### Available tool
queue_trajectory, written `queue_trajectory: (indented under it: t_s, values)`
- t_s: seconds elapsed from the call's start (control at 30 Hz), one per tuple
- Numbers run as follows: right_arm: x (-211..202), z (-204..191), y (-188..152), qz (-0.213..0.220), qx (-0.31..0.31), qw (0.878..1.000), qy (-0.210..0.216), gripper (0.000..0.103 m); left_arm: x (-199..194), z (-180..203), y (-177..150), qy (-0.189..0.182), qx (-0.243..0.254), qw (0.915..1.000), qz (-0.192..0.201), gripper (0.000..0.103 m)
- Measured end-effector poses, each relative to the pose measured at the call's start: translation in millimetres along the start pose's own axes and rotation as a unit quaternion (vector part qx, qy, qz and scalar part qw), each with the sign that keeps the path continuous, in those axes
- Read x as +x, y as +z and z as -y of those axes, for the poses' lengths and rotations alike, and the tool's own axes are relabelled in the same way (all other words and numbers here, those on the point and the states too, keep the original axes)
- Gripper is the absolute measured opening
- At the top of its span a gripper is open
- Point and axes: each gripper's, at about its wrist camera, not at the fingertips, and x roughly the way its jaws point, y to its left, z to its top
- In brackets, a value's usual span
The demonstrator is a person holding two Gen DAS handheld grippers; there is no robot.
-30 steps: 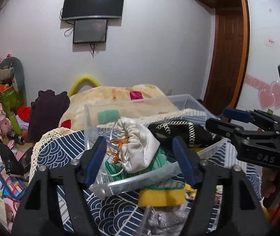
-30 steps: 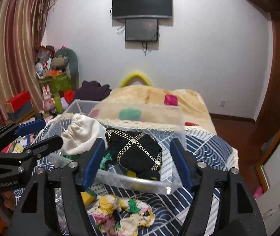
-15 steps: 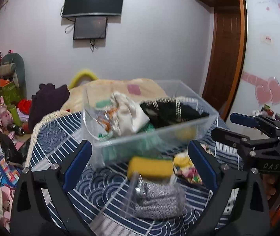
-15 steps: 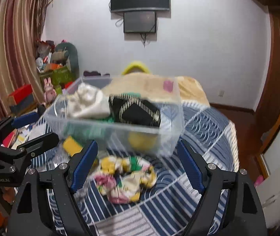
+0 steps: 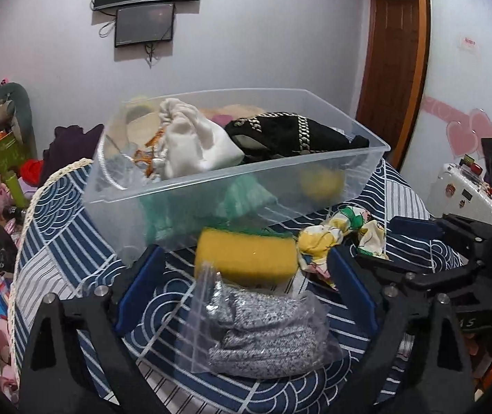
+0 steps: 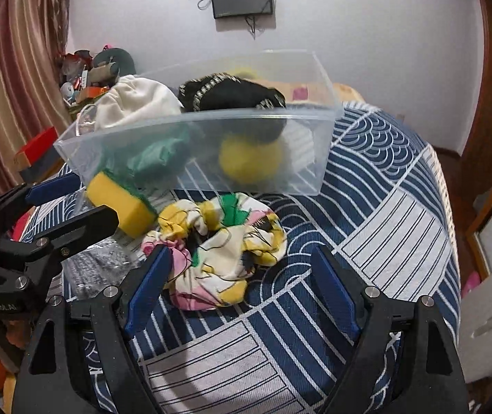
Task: Organize soft objects
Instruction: 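Drop the floral scrunchie with the right tool while the left drops sponge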
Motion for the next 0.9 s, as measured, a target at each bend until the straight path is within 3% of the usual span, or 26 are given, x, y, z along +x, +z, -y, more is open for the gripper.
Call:
queue_trajectory:
  t_s: [0.1,0.17,0.23,0.3,0.4,0.63,0.9]
  values:
    - [3,0,-1,-0.005,0.003,1.0,0.008,0.078,7,2,0,-0.01,0.003,0.9999,-0.009,0.082]
    - [3,-2,-1,-0.004,0.001,1.0,0.017,0.067,13,0,-2,-0.01,-0.002,0.9998,-0.017,0.076]
    - [3,-3,-2,-0.002,-0.004,1.0,0.021,0.051,19,-3,-3,-0.014,-0.012,0.9994,-0.03,0.067]
    - [2,-2,-4,-0.004,-0.004,1.0,0.026,0.041,25,-9,-4,-0.027,-0.028,0.9984,-0.041,0.066]
    - [1,0,-5,-0.003,-0.001,1.0,0.015,0.017,23,-15,-7,-0.04,-0.043,0.9976,-0.036,0.062]
    - [-17,2,-5,0.03,-0.003,1.0,0.006,0.012,8,-16,-9,-0.041,-0.04,0.9982,-0.018,0.058]
    - [-46,2,7,0.076,-0.007,0.997,-0.002,0.012,-34,-8,1,-0.024,-0.015,0.9987,0.041,0.058]
